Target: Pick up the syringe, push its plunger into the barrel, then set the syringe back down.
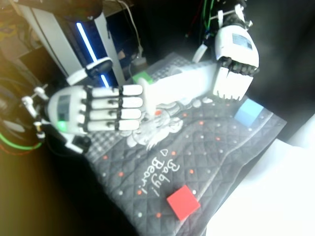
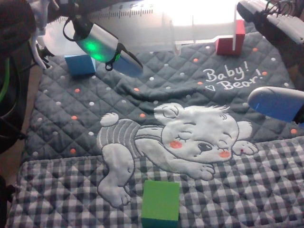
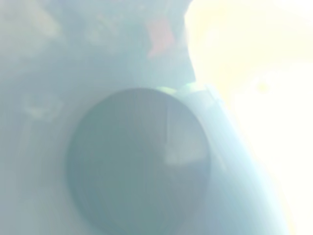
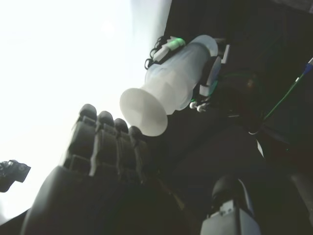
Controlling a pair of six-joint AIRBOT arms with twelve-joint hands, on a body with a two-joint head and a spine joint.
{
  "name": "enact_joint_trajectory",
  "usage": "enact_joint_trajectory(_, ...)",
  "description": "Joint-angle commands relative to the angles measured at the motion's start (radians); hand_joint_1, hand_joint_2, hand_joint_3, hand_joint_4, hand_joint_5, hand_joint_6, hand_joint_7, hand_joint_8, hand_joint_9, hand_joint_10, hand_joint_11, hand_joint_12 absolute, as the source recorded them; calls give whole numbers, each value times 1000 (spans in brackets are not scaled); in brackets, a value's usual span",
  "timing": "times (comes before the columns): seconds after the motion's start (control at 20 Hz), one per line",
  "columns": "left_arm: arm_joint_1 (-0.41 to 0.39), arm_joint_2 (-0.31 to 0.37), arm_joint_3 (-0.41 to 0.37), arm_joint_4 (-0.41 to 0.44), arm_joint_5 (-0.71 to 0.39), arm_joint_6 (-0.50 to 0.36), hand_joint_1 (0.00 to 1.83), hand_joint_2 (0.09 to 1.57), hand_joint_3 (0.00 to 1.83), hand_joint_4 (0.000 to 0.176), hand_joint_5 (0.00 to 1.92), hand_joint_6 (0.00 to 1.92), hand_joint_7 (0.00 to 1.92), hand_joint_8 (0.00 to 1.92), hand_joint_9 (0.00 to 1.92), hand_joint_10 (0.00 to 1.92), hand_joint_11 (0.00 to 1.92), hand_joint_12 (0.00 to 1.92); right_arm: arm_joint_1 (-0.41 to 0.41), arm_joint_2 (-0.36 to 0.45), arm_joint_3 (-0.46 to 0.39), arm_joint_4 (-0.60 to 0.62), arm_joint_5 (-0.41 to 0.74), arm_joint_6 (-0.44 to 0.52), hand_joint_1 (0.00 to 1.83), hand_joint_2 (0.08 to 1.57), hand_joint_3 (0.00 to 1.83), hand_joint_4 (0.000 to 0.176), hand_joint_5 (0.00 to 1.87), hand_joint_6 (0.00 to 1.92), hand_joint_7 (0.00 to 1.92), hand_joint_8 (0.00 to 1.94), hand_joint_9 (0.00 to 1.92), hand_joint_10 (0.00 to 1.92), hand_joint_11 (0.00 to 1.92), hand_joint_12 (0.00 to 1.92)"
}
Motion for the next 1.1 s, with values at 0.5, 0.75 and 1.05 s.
enact_joint_trajectory(0.5,-51,-4,-2,-39,-102,-7,1586,1124,0,0,1274,1921,1520,1921,1618,1921,1601,1921,4,-38,18,-4,112,35,0,934,0,0,41,8,0,0,0,0,0,0)
enact_joint_trajectory(0.75,-75,-7,-5,-2,-88,-8,1592,1110,0,0,1323,1921,1545,1921,1631,1921,1634,1921,13,-54,24,-6,106,38,0,936,2,0,24,1,0,0,0,0,0,0)
enact_joint_trajectory(1.05,-94,-22,-9,53,-63,-22,1527,1121,0,0,1340,1921,1515,1921,1596,1921,1609,1921,23,-71,34,-8,104,38,0,974,15,0,23,3,0,0,0,0,0,0)
